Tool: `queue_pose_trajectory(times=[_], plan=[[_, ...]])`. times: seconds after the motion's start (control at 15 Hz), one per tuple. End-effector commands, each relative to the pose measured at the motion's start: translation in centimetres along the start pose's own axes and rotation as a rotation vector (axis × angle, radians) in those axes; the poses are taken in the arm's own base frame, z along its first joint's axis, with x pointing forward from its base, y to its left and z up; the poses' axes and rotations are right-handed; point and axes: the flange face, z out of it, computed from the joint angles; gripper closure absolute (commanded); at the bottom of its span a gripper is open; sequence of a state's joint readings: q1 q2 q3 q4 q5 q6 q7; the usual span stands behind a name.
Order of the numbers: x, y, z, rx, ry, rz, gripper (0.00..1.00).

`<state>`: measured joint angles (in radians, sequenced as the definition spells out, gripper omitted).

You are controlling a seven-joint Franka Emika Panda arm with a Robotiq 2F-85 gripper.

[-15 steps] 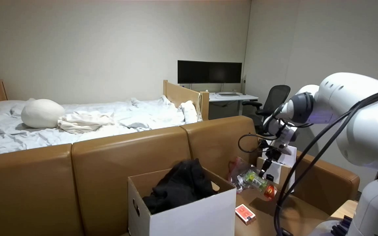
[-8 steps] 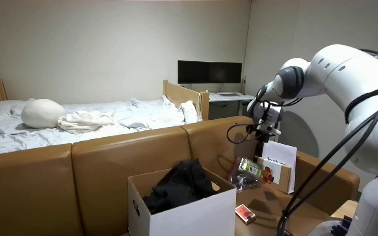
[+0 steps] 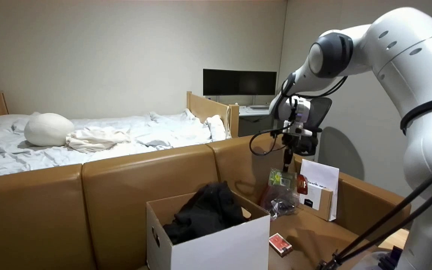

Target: Pick up the packet and the card box and put them in the storage box

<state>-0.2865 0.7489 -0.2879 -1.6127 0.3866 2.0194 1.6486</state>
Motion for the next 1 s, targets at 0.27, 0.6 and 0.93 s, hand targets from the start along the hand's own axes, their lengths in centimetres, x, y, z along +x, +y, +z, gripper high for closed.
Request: queue_pose_trajectory(times=[0.27, 0.6, 0.93], plan=[[-5.6, 12.6, -3.1, 0.131, 0.093, -0.214, 0.98], [-12.5, 22.0, -4.8, 0.217, 0.185, -0.491, 0.98], [-23.4, 30.4, -6.2, 0.26, 0.227, -0.707, 0.98]])
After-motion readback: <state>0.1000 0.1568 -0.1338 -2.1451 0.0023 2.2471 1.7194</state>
